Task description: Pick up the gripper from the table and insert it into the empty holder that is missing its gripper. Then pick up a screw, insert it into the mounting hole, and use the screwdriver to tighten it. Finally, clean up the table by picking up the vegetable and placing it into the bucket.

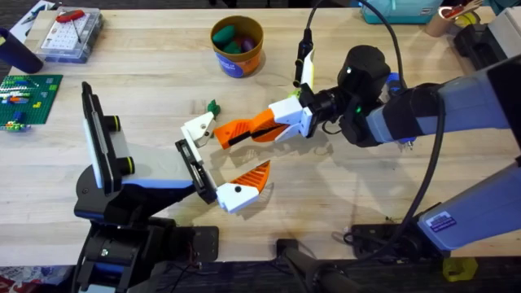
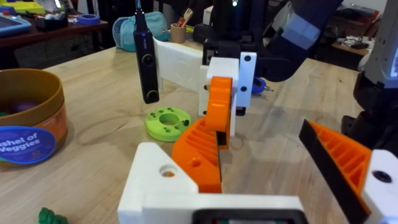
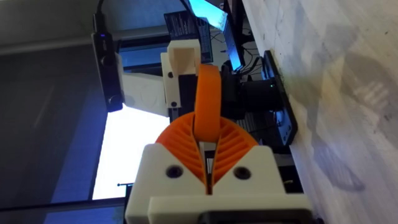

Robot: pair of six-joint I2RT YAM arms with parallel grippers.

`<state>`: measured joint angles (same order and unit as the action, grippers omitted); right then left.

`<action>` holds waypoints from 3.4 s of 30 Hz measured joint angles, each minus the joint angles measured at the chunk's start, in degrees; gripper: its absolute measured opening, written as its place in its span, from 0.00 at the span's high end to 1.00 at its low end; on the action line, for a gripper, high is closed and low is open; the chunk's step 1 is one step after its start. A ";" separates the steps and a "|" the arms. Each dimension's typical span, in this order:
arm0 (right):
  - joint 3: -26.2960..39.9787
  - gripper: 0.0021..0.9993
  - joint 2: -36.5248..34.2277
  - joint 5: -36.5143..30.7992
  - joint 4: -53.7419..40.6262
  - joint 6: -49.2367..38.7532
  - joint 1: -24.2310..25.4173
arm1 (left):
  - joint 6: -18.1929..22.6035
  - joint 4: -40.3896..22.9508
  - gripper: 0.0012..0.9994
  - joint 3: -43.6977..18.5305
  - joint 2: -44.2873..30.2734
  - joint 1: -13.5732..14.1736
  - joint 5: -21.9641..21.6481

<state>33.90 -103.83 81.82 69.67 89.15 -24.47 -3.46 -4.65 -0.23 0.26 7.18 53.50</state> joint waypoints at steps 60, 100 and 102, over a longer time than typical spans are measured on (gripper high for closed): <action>0.93 0.99 -0.04 2.01 8.21 0.89 0.09 | -0.02 0.18 0.01 -0.06 -0.25 -0.02 -0.16; 1.09 0.99 -0.04 0.96 8.68 0.53 -1.01 | -0.02 0.18 0.01 -0.06 -0.26 -0.02 -0.18; 1.29 0.99 -0.04 0.93 8.99 0.42 -1.03 | -0.03 0.18 0.01 -0.06 -0.25 -0.02 -0.17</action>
<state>35.19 -103.88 82.75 78.66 89.57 -25.50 -3.49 -4.47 -0.30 0.01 7.16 53.33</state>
